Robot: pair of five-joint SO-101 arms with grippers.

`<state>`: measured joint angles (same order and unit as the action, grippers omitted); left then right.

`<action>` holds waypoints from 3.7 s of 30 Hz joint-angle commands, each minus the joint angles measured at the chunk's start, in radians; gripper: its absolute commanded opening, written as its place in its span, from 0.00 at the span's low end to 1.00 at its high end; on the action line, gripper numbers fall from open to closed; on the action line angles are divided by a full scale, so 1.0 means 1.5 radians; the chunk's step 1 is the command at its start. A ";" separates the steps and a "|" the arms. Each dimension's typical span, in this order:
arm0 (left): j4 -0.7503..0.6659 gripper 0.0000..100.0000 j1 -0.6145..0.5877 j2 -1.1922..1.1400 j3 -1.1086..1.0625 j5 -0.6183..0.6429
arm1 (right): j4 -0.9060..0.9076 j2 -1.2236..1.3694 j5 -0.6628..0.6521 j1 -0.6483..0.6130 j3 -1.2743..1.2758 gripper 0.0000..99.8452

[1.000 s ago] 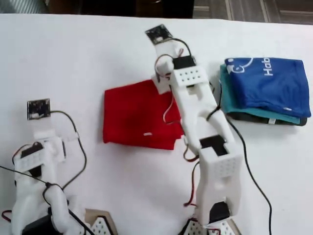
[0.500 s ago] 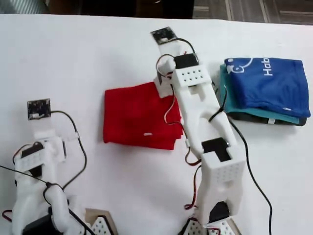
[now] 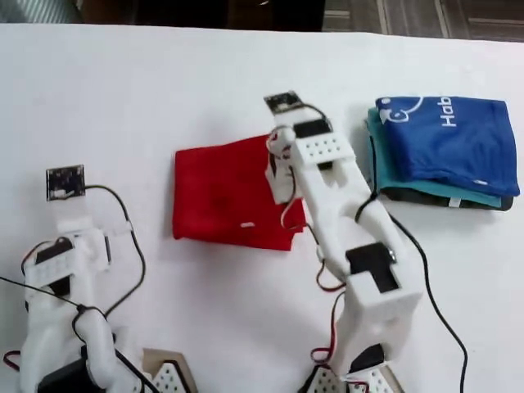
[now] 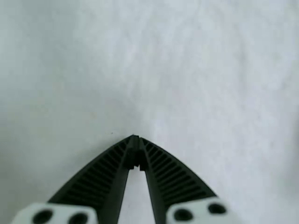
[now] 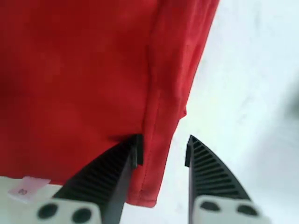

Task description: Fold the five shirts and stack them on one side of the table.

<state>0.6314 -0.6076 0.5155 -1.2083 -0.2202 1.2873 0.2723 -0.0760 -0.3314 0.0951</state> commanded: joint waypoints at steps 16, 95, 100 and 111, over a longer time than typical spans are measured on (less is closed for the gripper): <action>-0.010 0.03 0.004 0.016 0.002 0.004 | -0.087 -0.193 -0.005 -0.007 0.130 0.15; -0.010 0.03 0.005 0.017 0.002 0.004 | 0.320 0.160 -0.111 0.004 -0.528 0.02; -0.010 0.03 0.005 0.017 0.002 0.004 | 0.320 0.028 -0.161 0.032 -0.473 0.02; -0.010 0.03 0.006 0.017 0.002 0.004 | 0.316 -0.148 -0.236 0.191 -0.475 0.02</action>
<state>0.6314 -0.6076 0.5155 -1.2083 -0.2202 1.7522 0.1435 -0.4089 -0.1105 -0.6061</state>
